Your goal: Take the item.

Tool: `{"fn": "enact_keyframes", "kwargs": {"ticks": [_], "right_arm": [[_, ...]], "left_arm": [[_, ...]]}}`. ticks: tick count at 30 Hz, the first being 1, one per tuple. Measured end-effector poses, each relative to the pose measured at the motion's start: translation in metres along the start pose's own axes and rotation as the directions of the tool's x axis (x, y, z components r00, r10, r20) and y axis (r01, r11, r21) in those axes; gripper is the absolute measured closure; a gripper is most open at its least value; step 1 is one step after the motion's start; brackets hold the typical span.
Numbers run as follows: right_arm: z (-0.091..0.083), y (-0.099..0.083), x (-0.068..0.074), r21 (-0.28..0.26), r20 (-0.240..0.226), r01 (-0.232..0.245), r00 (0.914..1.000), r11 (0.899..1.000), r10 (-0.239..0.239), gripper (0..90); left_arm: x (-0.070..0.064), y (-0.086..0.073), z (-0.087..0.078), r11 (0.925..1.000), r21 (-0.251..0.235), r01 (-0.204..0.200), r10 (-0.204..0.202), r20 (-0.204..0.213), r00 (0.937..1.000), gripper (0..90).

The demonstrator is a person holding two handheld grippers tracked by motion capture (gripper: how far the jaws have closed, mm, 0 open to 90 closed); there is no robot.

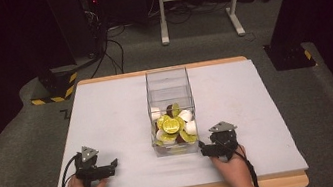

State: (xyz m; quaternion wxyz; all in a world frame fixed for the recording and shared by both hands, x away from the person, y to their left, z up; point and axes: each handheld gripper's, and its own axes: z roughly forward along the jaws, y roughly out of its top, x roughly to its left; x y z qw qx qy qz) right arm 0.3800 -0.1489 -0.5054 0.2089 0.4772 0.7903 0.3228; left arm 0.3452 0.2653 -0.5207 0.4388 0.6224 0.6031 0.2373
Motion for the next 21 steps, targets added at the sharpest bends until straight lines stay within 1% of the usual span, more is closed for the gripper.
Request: {"fn": "enact_keyframes", "kwargs": {"ticks": [21], "right_arm": [[0.0007, 0.0008, 0.0001, 0.005, -0.001, -0.005, 1.0000, 1.000, 0.005, 14.8]], "left_arm": [[-0.0003, 0.0000, 0.0004, 1.0000, -0.003, -0.001, 0.001, -0.003, 1.0000, 5.2]]}}
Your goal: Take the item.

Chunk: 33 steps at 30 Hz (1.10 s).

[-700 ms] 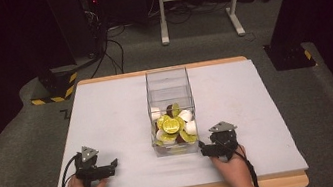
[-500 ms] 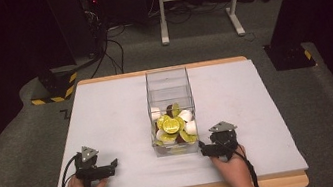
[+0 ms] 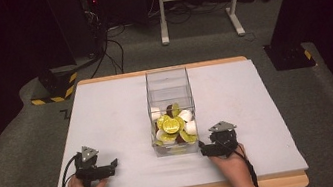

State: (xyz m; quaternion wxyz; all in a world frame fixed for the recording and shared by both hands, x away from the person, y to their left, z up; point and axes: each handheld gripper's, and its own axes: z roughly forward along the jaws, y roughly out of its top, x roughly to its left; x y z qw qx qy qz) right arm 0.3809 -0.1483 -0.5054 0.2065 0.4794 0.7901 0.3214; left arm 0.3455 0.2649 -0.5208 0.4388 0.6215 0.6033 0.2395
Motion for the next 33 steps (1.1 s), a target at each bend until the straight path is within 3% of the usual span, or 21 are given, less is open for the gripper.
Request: {"fn": "enact_keyframes", "kwargs": {"ticks": [13, 16, 24, 33], "right_arm": [[-0.0004, -0.0003, 0.0005, -0.003, 0.008, 0.004, 1.0000, 1.000, -0.004, 14.2], [-0.0012, -0.0003, 0.0031, -0.009, 0.027, 0.024, 0.9993, 1.000, -0.024, 14.8], [-0.0019, 0.0006, 0.0029, -0.004, 0.027, 0.033, 0.9991, 0.999, -0.033, 14.3], [-0.0064, 0.0021, -0.0026, -0.017, -0.024, 0.012, 0.9996, 1.000, -0.013, 19.9]], "left_arm": [[0.0000, 0.0002, 0.0001, 1.0000, 0.001, 0.003, -0.003, 0.002, 1.0000, 5.1], [-0.0002, 0.0002, 0.0002, 1.0000, 0.001, 0.007, -0.007, 0.002, 1.0000, 5.1], [0.0001, 0.0004, 0.0000, 1.0000, 0.003, -0.001, 0.001, 0.001, 1.0000, 5.2], [-0.0004, 0.0006, 0.0002, 0.9999, -0.002, 0.010, -0.010, 0.002, 0.9999, 5.2]]}}
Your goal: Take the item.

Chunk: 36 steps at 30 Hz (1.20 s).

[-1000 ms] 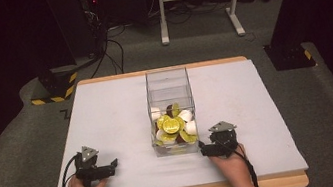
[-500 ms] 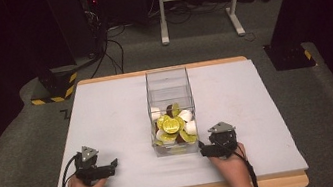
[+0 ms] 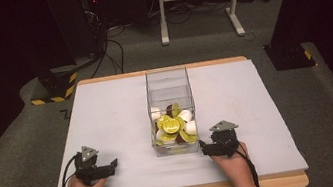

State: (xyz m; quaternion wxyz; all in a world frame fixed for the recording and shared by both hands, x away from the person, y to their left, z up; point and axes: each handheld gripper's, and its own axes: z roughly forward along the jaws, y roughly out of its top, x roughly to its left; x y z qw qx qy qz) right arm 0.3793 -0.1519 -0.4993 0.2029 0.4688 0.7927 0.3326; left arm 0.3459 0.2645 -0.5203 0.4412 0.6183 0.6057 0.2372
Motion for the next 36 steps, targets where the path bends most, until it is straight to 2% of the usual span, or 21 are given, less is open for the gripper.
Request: {"fn": "enact_keyframes", "kwargs": {"ticks": [3, 7, 11, 15, 16, 17, 19, 20, 23, 29, 35, 36], "right_arm": [[-0.002, 0.001, 0.000, -0.012, -0.008, 0.001, 1.0000, 1.000, -0.001, 22.3], [-0.005, 0.002, 0.000, -0.023, -0.014, -0.001, 0.9999, 1.000, 0.000, 22.2], [-0.006, 0.002, -0.001, -0.030, -0.017, -0.013, 0.9998, 0.999, 0.013, 20.5], [-0.006, 0.002, -0.002, -0.041, -0.014, -0.018, 0.9997, 0.999, 0.018, 18.2], [-0.006, 0.002, -0.002, -0.046, -0.011, -0.016, 0.9998, 0.999, 0.016, 18.1], [-0.007, 0.002, -0.002, -0.047, -0.012, -0.014, 0.9998, 0.999, 0.014, 17.9], [-0.008, 0.002, -0.002, -0.049, -0.013, -0.017, 0.9998, 0.999, 0.017, 16.9], [-0.008, 0.002, -0.002, -0.051, -0.010, -0.016, 0.9998, 0.999, 0.015, 15.9], [-0.010, 0.003, -0.003, -0.057, -0.008, -0.016, 0.9998, 0.998, 0.016, 14.8], [-0.014, 0.004, -0.005, -0.074, -0.020, -0.014, 0.9997, 0.997, 0.012, 14.4], [-0.018, 0.005, -0.006, -0.084, -0.013, -0.001, 0.9999, 0.996, 0.000, 14.1], [-0.018, 0.005, -0.006, -0.085, -0.013, -0.001, 0.9999, 0.996, 0.000, 14.1]], "left_arm": [[0.000, 0.000, 0.000, 1.0000, 0.003, -0.001, 0.001, 0.001, 1.0000, 5.0], [0.000, 0.000, 0.001, 1.0000, -0.002, 0.005, -0.005, 0.001, 1.0000, 4.7], [0.001, 0.001, 0.000, 0.9999, 0.014, -0.004, 0.004, 0.005, 1.0000, 3.8], [-0.001, 0.003, 0.005, 0.9999, 0.014, -0.007, 0.008, -0.033, 0.9994, 0.0], [0.000, 0.003, 0.005, 0.9998, 0.016, -0.010, 0.010, -0.035, 0.9993, 0.0], [-0.001, 0.003, 0.006, 0.9999, -0.001, 0.015, -0.015, -0.035, 0.9993, 0.0], [0.000, 0.003, 0.006, 1.0000, 0.009, 0.004, -0.003, -0.038, 0.9993, 0.0], [-0.001, 0.003, 0.007, 0.9999, -0.005, 0.016, -0.016, -0.038, 0.9991, 0.0], [0.000, 0.004, 0.007, 1.0000, 0.009, 0.004, -0.003, -0.038, 0.9993, 0.0], [-0.001, 0.004, 0.007, 1.0000, 0.002, 0.010, -0.010, -0.036, 0.9993, 0.0], [0.000, 0.004, 0.007, 0.9998, 0.020, -0.008, 0.008, -0.026, 0.9996, 0.1], [-0.001, 0.004, 0.008, 1.0000, 0.009, 0.002, -0.002, -0.024, 0.9997, 0.1]]}}
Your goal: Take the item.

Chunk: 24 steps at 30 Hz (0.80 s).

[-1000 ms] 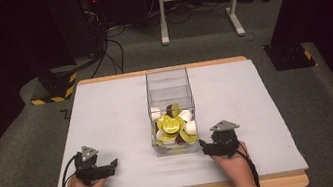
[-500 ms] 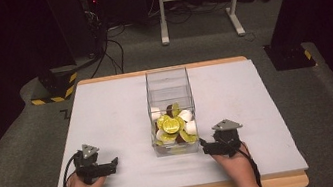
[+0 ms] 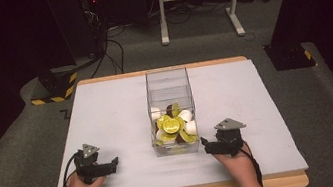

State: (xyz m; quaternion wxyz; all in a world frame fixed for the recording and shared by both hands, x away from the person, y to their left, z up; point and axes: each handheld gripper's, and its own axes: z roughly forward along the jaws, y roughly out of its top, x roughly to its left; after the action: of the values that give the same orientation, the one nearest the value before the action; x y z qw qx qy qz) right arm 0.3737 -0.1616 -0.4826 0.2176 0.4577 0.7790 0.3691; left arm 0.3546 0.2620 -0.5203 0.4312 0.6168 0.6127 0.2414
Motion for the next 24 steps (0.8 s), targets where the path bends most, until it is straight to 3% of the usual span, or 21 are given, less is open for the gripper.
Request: {"fn": "enact_keyframes", "kwargs": {"ticks": [5, 9, 18, 24], "right_arm": [[-0.006, 0.002, -0.001, -0.023, 0.009, -0.002, 1.0000, 1.000, 0.002, 14.0], [-0.010, 0.004, -0.003, -0.045, 0.012, 0.003, 0.9999, 0.999, -0.002, 14.1], [-0.020, 0.011, 0.001, -0.083, 0.024, 0.030, 0.9993, 0.996, -0.028, 14.1], [-0.023, 0.014, 0.000, -0.078, 0.000, 0.021, 0.9998, 0.997, -0.021, 14.9]], "left_arm": [[-0.001, 0.000, 0.000, 0.9994, 0.002, -0.033, 0.033, 0.012, 0.9994, 1.1], [-0.002, 0.000, 0.001, 0.9999, -0.001, -0.014, 0.014, 0.021, 0.9997, 2.0], [-0.001, 0.001, 0.001, 0.9997, 0.012, -0.022, 0.021, 0.020, 0.9996, 1.1], [-0.001, 0.001, 0.002, 0.9999, 0.007, -0.016, 0.015, 0.018, 0.9997, 0.8]]}}
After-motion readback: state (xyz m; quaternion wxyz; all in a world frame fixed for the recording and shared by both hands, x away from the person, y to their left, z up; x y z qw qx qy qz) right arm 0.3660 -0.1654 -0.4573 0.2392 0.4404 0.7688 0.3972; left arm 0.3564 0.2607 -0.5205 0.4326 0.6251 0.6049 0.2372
